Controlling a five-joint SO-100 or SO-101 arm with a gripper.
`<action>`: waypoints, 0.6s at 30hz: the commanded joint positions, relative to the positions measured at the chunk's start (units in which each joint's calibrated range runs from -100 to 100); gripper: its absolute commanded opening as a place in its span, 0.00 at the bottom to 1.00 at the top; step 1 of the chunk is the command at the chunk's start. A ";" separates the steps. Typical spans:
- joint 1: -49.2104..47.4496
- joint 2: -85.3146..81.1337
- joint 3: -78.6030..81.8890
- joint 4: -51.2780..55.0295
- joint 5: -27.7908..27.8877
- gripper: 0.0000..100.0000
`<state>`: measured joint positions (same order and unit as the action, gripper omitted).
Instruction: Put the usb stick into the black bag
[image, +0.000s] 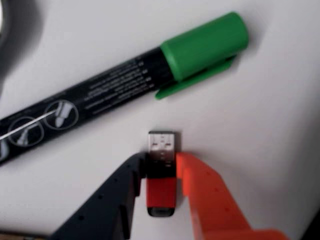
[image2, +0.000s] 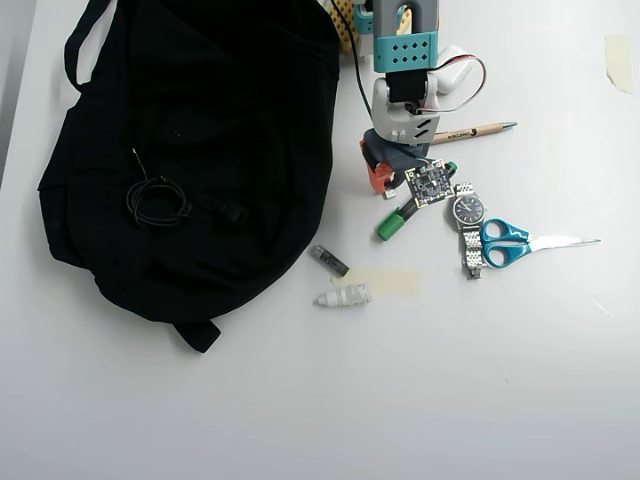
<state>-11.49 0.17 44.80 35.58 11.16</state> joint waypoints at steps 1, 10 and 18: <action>-0.48 -1.41 -3.82 0.86 -0.20 0.02; 1.99 -7.22 -26.47 20.41 -0.10 0.02; 9.24 -8.38 -40.48 38.32 -3.03 0.03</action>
<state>-6.42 -5.42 9.98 69.66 10.28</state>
